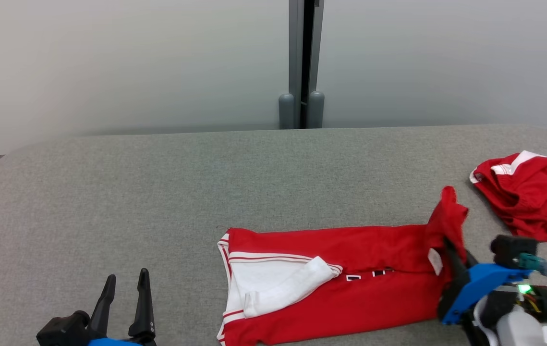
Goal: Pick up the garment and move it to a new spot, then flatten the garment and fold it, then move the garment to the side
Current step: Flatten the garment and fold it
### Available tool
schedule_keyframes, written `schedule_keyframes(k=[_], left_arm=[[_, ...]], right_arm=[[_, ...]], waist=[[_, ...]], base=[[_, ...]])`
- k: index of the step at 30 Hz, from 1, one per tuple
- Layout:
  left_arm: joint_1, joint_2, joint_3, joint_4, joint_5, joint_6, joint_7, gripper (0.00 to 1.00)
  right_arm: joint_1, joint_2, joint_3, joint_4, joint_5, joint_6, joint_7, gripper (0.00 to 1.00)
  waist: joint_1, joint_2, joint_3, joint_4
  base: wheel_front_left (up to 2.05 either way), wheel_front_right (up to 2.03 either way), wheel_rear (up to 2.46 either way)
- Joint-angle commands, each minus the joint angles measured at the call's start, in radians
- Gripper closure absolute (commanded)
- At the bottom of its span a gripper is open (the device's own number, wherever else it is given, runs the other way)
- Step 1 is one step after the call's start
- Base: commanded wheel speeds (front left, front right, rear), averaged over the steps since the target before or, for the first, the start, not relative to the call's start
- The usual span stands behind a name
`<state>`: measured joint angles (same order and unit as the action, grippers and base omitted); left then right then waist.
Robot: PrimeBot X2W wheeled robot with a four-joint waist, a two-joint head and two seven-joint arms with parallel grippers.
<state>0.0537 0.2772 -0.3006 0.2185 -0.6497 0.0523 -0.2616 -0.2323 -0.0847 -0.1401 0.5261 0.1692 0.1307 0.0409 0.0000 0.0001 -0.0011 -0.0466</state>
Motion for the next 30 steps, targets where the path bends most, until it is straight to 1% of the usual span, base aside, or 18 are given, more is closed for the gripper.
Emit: schedule_keyframes(k=[1,4,7,10,12,16,19,20,21,22,23,27,30], left_arm=[[-0.017,-0.003,-0.003,0.005,0.008,-0.006,-0.004,0.00],[-0.023,-0.003,-0.007,0.010,0.009,-0.008,-0.004,0.00],[-0.029,-0.004,-0.011,0.014,0.010,-0.010,-0.003,0.00],[-0.037,-0.007,-0.015,0.017,0.010,-0.013,-0.002,0.00],[-0.042,-0.009,-0.017,0.021,0.010,-0.014,-0.001,0.00],[-0.048,-0.013,-0.021,0.029,0.011,-0.019,-0.001,0.00],[-0.054,-0.016,-0.021,0.035,0.013,-0.021,-0.002,0.00],[-0.054,-0.016,-0.021,0.035,0.013,-0.021,-0.002,0.00],[-0.055,-0.017,-0.021,0.036,0.013,-0.022,-0.002,0.00],[-0.056,-0.018,-0.022,0.037,0.014,-0.022,-0.002,0.00],[-0.058,-0.019,-0.022,0.039,0.015,-0.022,-0.002,0.00],[-0.062,-0.024,-0.022,0.045,0.020,-0.023,-0.003,0.00],[-0.069,-0.028,-0.023,0.046,0.021,-0.026,-0.003,0.00]], right_arm=[[0.003,0.019,0.071,-0.021,0.040,0.000,0.009,1.00],[-0.015,0.032,0.207,-0.042,0.107,0.000,0.018,1.00],[-0.038,0.034,0.371,-0.049,0.232,0.000,0.012,1.00],[-0.067,0.033,0.516,-0.034,0.317,0.000,0.001,1.00],[-0.088,0.033,0.592,-0.014,0.364,0.000,-0.003,1.00],[-0.134,0.032,0.689,0.055,0.437,0.000,-0.017,1.00],[-0.169,0.033,0.740,0.115,0.471,0.000,-0.028,1.00],[-0.169,0.033,0.740,0.115,0.471,0.000,-0.028,1.00],[-0.180,0.033,0.752,0.131,0.483,0.000,-0.036,0.82],[-0.189,0.033,0.769,0.142,0.500,0.000,-0.042,0.55],[-0.197,0.033,0.786,0.149,0.516,0.000,-0.053,0.00],[-0.226,0.033,0.849,0.160,0.578,0.000,-0.092,0.00],[-0.250,0.032,0.879,0.179,0.589,0.000,-0.129,0.00]], waist=[[0.0000,-0.0001,0.000,0.008],[0.0000,-0.0001,0.001,0.024],[0.0000,-0.0001,0.001,0.046],[0.0000,-0.0001,0.002,0.073],[0.0000,-0.0001,0.002,0.092],[0.0000,-0.0001,0.006,0.126],[0.0000,-0.0001,0.010,0.144],[0.0000,-0.0001,0.010,0.144],[0.0000,-0.0001,0.011,0.147],[0.0000,-0.0001,0.013,0.150],[0.0000,-0.0001,0.015,0.152],[0.0000,-0.0001,0.021,0.149],[0.0000,-0.0001,0.024,0.136]], base=[[0.00,0.00,0.00],[0.00,0.00,0.00],[0.00,0.00,0.00],[0.00,0.00,0.00],[0.00,0.00,0.00],[0.00,0.00,0.00],[0.00,0.00,0.00],[0.00,0.00,0.00],[0.00,0.00,0.00],[0.00,0.00,0.00],[0.00,0.00,0.00],[0.00,0.00,0.00],[0.00,0.00,0.00]])
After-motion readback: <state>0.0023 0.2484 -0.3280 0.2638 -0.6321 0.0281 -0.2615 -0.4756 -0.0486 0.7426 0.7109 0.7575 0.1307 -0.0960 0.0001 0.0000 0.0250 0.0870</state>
